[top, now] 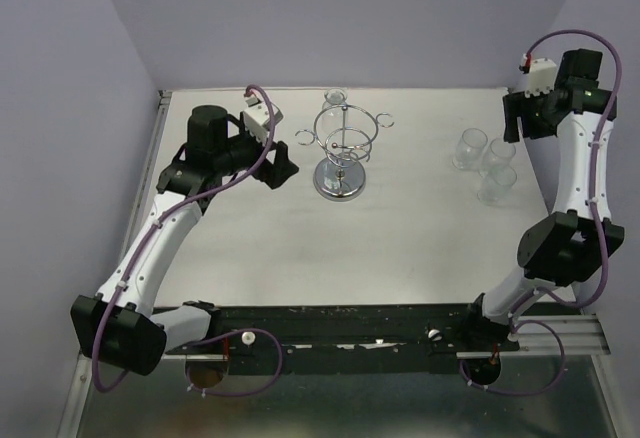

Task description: Take the wine glass off the wine glass rack

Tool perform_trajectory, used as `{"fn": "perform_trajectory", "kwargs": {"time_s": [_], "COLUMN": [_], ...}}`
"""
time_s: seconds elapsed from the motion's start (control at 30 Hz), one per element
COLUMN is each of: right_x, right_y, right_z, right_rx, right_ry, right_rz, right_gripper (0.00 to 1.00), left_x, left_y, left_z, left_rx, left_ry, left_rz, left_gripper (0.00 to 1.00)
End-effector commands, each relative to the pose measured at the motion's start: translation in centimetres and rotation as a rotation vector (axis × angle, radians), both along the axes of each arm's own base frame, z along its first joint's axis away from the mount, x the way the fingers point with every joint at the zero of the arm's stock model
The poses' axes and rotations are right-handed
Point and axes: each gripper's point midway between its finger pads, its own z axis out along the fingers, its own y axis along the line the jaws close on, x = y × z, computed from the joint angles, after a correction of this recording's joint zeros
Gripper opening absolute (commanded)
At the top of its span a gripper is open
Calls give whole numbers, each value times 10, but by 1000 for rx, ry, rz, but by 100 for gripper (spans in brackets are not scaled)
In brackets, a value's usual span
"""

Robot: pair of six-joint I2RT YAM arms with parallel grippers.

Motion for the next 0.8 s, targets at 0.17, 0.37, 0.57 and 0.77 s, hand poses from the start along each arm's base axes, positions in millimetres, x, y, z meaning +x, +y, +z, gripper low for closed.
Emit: {"fn": "perform_trajectory", "kwargs": {"time_s": [0.17, 0.37, 0.57, 0.77], "right_x": [41, 96, 136, 146], "right_y": [130, 181, 222, 264], "right_z": [29, 28, 14, 11], "right_rx": [91, 65, 33, 151], "right_ry": [-144, -192, -225, -253], "right_rz": [395, 496, 538, 647], "right_gripper": [74, 69, 68, 67], "left_x": [30, 37, 56, 76], "left_y": [10, 5, 6, -2], "left_z": [-2, -12, -17, -20], "left_rx": [327, 440, 487, 434], "left_ry": [-109, -102, -107, -106], "left_rz": [-11, -13, 69, 132], "left_gripper": [93, 92, 93, 93]}}
